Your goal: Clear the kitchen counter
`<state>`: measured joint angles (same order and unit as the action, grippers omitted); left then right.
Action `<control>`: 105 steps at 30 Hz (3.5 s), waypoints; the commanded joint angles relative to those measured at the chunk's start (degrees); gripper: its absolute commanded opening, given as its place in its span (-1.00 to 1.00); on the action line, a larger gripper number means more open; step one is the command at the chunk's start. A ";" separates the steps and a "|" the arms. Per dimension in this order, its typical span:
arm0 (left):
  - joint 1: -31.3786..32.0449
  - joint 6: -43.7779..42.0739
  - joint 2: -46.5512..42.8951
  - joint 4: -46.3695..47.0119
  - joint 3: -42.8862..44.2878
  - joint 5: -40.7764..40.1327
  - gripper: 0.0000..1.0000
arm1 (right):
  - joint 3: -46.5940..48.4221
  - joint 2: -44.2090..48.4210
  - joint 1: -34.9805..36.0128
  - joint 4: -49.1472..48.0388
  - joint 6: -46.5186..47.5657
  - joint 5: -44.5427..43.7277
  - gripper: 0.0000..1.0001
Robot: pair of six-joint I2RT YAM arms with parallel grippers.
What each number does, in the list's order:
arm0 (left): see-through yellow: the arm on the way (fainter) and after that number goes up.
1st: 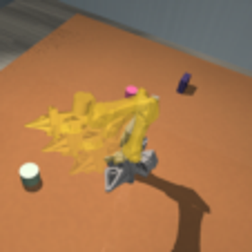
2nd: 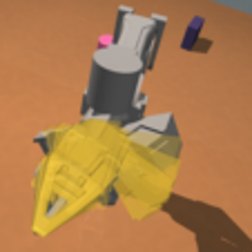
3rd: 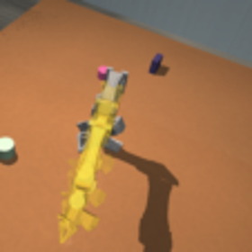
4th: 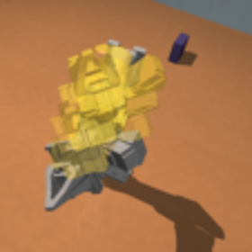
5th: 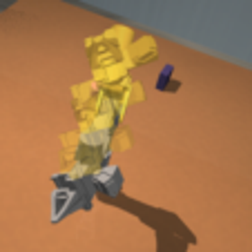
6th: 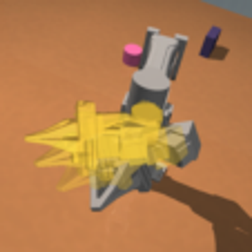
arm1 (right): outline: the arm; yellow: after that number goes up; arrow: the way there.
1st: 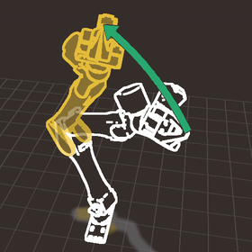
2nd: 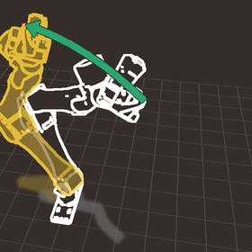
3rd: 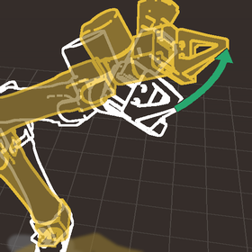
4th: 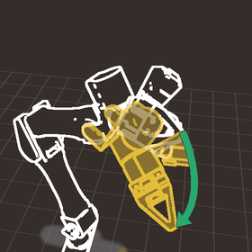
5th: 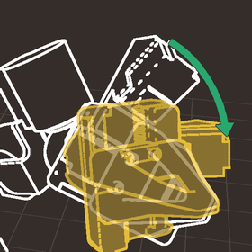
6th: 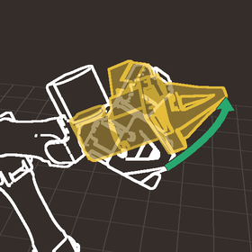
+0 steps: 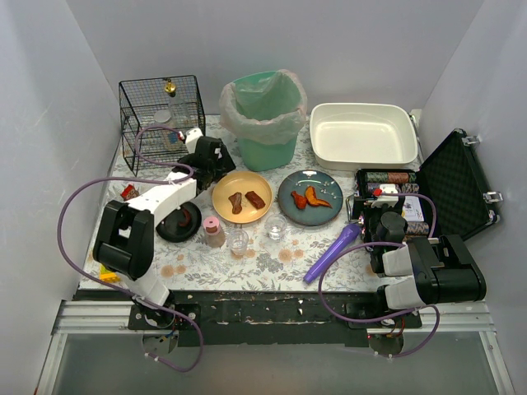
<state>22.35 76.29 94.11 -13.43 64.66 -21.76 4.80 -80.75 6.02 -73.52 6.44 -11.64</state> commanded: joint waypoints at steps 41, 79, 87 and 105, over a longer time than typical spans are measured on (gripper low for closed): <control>0.50 -7.65 15.40 9.48 8.37 -13.92 0.55 | -0.05 -0.20 0.31 -3.65 0.68 -0.58 0.97; -4.66 -15.48 -15.96 4.56 -0.68 -2.52 -1.00 | -0.05 -0.20 0.31 -3.74 0.68 -0.58 0.97; -21.63 -13.89 -20.98 0.60 1.42 2.69 -1.00 | -0.05 -0.20 0.22 -3.74 0.68 -0.58 0.97; -33.86 -16.08 -6.48 12.54 9.17 8.31 -1.00 | -0.05 -0.28 0.31 -3.74 0.68 -0.58 0.97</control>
<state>-10.96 61.67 87.74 -11.11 73.54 -16.75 4.80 -80.75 6.02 -73.52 6.42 -11.64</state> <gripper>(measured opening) 0.630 0.983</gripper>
